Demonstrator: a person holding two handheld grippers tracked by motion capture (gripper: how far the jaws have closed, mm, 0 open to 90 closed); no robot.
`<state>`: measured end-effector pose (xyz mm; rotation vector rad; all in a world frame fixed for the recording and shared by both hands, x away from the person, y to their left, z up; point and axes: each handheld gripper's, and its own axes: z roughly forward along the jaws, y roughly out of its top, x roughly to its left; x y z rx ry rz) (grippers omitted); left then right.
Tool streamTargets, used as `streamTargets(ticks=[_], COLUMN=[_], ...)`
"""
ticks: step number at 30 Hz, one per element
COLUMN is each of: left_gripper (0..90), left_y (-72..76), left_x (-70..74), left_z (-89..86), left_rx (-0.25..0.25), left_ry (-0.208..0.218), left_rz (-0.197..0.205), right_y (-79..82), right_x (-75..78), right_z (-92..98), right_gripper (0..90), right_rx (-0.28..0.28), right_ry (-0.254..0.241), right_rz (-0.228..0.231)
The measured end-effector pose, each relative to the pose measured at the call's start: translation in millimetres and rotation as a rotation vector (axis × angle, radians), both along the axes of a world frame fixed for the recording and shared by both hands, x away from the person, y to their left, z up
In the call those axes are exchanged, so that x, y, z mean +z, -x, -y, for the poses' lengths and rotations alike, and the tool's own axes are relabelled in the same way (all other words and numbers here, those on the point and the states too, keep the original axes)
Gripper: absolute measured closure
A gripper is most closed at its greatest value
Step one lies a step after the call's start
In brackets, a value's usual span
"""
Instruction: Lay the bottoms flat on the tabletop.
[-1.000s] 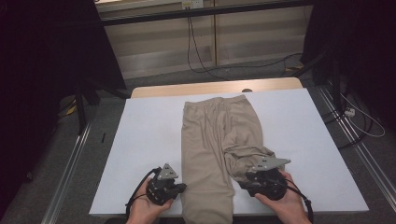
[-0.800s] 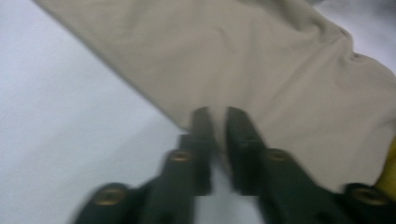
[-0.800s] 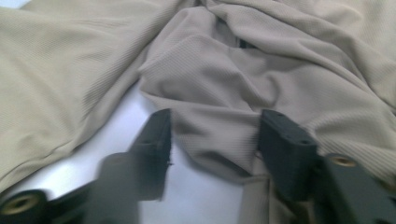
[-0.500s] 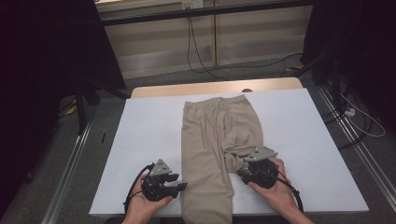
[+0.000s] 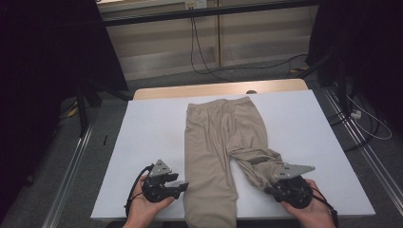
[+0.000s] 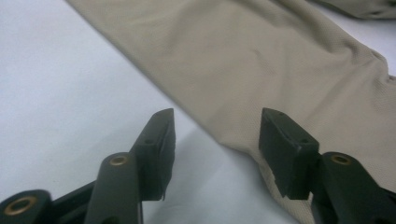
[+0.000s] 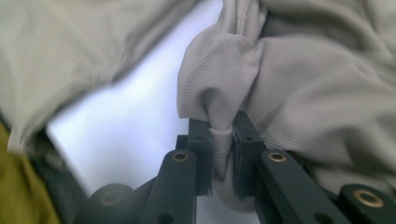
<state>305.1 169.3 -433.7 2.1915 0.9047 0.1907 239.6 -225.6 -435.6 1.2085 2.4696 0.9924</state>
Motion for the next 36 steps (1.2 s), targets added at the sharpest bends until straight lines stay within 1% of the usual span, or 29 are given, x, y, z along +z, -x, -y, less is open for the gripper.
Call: streamTargets(ticks=[1,2,3,6,7,8,9,10,12,14,15,16,17,18,19,20,22,24,25,26,27,29,30,31,32,33,34,35,36], left_gripper=[43.2,42.7,42.0,41.9,41.9,41.9,41.5,41.5,41.2,40.6,40.3,40.2,39.9,39.8,39.8,39.5,39.0,38.2,37.4,37.2,37.0,34.4,32.3,32.3,30.2,21.8,21.8,16.1,13.8], left_y=[-0.9,-0.9,-2.0,-2.6,-2.7,-2.9,-3.4,-3.5,-4.1,-4.9,-5.2,-5.5,-5.3,-5.3,-5.8,-5.8,-6.2,-6.1,-6.0,-6.0,-5.7,-5.6,-5.6,-6.1,-6.6,-7.1,-7.8,-8.5,-9.1], left_x=[-0.2,-0.2,0.1,0.0,0.0,0.2,0.5,0.7,1.1,1.1,1.0,1.0,1.0,1.0,1.0,1.0,0.6,0.7,0.9,0.9,1.2,1.1,1.0,1.3,1.5,1.5,1.6,1.7,1.9], left_z=[0.1,0.1,0.4,0.8,0.8,0.7,0.4,0.3,-0.2,-0.7,-1.0,-1.4,-1.7,-1.7,-2.6,-2.6,-3.7,-4.7,-5.2,-5.2,-6.3,-6.5,-6.5,-6.6,-6.7,-6.6,-6.8,-7.0,-7.4], left_rx=[0.002,0.002,0.005,0.007,0.008,0.006,0.003,0.007,0.008,0.015,0.017,0.015,0.018,0.018,0.018,0.018,0.020,0.025,0.026,0.026,0.026,0.030,0.034,0.036,0.047,0.061,0.070,0.078,0.085], left_ry=[-0.003,-0.003,-0.004,-0.003,0.000,0.000,-0.005,-0.001,-0.001,0.001,0.002,0.001,0.001,0.001,0.000,0.000,-0.001,0.000,0.000,0.000,0.000,0.002,0.004,0.003,0.004,0.009,0.012,0.018,0.027], left_rz=[0.002,0.002,0.000,0.002,0.002,0.003,0.007,0.005,0.010,0.018,0.018,0.016,0.016,0.016,0.017,0.017,0.016,0.018,0.019,0.019,0.024,0.025,0.029,0.033,0.038,0.040,0.048,0.049,0.049], right_y=[10.8,10.8,20.3,27.5,30.7,30.7,28.5,28.5,22.5,11.4,4.0,-4.3,-22.4,-22.4,-40.6,-49.0,-61.9,-67.7,-67.9,-66.4,-63.4,-60.5,-52.0,-52.0,-46.1,-33.2,-33.2,-20.7,-14.0], right_x=[0.5,0.5,2.7,4.6,5.1,5.1,8.8,8.8,15.9,20.0,19.4,17.7,12.2,12.2,6.5,4.0,-1.3,-7.1,-10.4,-13.7,-14.5,-13.2,-10.2,-10.2,-10.1,-10.0,-10.0,-8.6,-8.3], right_z=[5.5,5.5,4.5,0.3,-1.0,-1.0,1.3,1.3,2.9,0.2,-2.7,-6.8,-17.3,-17.3,-28.9,-34.0,-43.0,-51.6,-54.0,-53.8,-52.6,-50.7,-45.9,-45.9,-43.7,-39.5,-39.5,-36.0,-34.2], right_gripper=[81.4,81.4,81.3,78.8,59.7,59.7,51.6,51.6,43.7,42.5,41.5,40.9,44.2,44.2,45.3,45.7,48.7,54.4,67.5,78.6,85.2,87.5,88.2,88.2,88.2,88.2,88.2,88.2,88.2], right_rx=[0.019,0.019,0.051,0.072,0.047,0.047,0.013,0.013,-0.014,-0.028,-0.036,-0.039,-0.022,-0.022,-0.011,-0.001,0.004,0.017,0.013,0.023,0.021,0.026,0.042,0.042,0.054,0.070,0.070,0.092,0.099], right_ry=[-0.022,-0.022,-0.036,-0.040,-0.038,-0.038,-0.072,-0.072,-0.104,-0.123,-0.122,-0.105,-0.089,-0.089,-0.063,-0.052,-0.037,0.019,0.047,0.048,0.047,0.042,0.032,0.032,0.028,0.021,0.021,0.012,0.010], right_rz=[-0.014,-0.014,-0.013,-0.007,0.000,0.000,0.021,0.021,0.058,0.083,0.091,0.088,0.064,0.064,0.058,0.054,0.041,0.043,0.048,0.046,0.057,0.044,0.020,0.020,0.014,0.003,0.003,-0.008,-0.014])
